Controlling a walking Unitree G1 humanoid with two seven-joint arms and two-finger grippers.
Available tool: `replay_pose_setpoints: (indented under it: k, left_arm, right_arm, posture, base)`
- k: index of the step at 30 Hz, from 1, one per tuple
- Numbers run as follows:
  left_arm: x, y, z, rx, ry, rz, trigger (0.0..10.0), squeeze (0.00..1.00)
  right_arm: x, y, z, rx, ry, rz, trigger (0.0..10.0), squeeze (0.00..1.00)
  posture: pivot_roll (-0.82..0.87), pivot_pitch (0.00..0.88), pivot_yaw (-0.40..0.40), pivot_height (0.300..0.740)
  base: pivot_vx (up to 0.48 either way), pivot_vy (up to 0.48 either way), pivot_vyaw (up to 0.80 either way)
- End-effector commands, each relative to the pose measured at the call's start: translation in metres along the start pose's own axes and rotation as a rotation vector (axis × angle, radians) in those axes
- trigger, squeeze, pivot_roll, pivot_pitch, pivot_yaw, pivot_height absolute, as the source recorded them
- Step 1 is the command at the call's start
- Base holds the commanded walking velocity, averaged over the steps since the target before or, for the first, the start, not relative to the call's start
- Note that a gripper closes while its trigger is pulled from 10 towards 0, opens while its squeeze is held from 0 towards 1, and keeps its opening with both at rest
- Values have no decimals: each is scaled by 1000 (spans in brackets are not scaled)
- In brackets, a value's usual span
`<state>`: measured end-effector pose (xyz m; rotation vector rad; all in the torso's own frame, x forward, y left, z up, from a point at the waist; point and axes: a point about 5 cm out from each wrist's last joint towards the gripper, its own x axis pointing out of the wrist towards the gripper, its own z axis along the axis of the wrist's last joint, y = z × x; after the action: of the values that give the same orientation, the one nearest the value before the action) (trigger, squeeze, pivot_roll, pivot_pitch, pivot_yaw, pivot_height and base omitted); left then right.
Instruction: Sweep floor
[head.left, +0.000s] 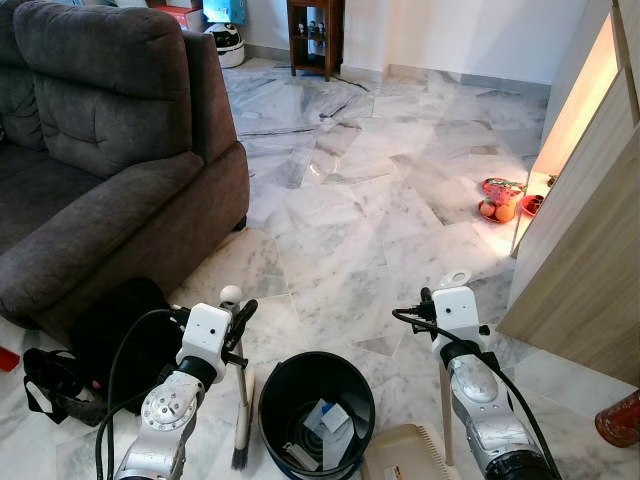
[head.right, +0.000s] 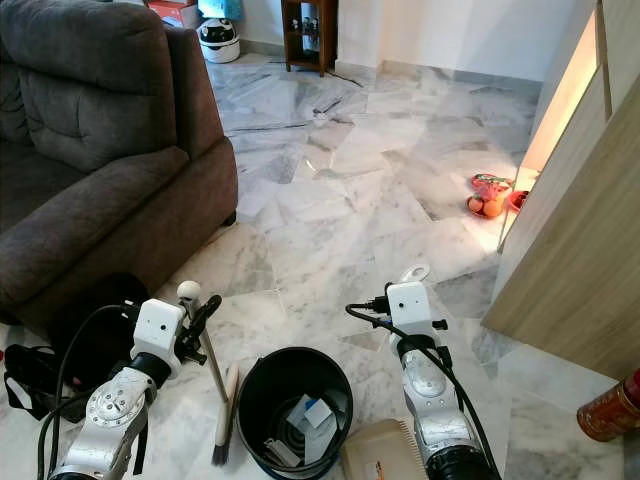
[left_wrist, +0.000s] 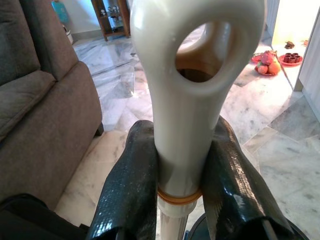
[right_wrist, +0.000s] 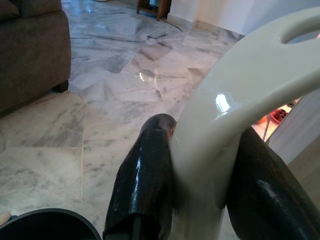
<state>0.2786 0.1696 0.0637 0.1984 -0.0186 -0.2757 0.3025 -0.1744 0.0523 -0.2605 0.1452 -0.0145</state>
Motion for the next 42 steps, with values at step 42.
replay_pose_setpoints:
  k: [42]
  left_arm:
    - [-1, 5, 7, 7, -35, 60, 10000, 0]
  right_arm:
    - [-1, -6, 26, 175, -180, -109, 10000, 0]
  posture:
    - [65, 59, 58, 740]
  base:
    - [0, 0, 0]
